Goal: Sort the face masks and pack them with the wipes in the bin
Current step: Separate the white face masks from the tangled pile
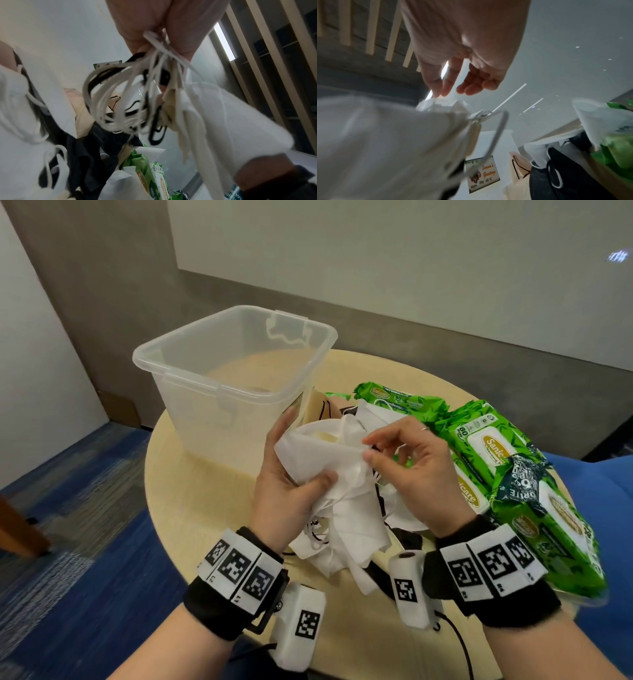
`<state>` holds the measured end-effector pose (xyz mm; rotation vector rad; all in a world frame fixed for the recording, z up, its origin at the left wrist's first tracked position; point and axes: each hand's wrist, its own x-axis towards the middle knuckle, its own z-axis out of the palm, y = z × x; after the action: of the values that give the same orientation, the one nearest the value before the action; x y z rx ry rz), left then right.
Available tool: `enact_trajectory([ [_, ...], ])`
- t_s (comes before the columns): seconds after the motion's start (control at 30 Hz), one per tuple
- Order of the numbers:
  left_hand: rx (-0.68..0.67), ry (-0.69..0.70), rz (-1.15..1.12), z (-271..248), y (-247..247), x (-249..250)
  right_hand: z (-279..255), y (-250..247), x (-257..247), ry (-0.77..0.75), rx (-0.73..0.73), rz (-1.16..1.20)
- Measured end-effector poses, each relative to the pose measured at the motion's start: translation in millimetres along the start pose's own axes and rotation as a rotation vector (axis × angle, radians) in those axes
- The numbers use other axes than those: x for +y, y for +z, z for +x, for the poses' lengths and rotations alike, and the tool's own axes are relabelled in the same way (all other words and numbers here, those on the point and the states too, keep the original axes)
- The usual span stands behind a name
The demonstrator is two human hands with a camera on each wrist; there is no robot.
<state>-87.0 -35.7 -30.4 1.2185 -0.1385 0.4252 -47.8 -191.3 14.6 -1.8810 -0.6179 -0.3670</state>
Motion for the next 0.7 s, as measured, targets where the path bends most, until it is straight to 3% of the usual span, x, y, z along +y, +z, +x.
enact_trajectory([
  [0.1, -0.029, 0.06, -0.012, -3, 1, -1, -1, 7, 0, 0.008, -0.165, -0.208],
  [0.3, -0.054, 0.087, 0.035, -5, -4, -3, -2, 11, 1, -0.034, -0.084, -0.21],
  [0.47, -0.073, -0.037, 0.098, -4, -5, -3, -4, 13, 1, -0.208, -0.134, -0.262],
  [0.7, -0.126, -0.102, 0.076, -4, -7, 3, -8, 11, 1, -0.113, -0.321, -0.194],
])
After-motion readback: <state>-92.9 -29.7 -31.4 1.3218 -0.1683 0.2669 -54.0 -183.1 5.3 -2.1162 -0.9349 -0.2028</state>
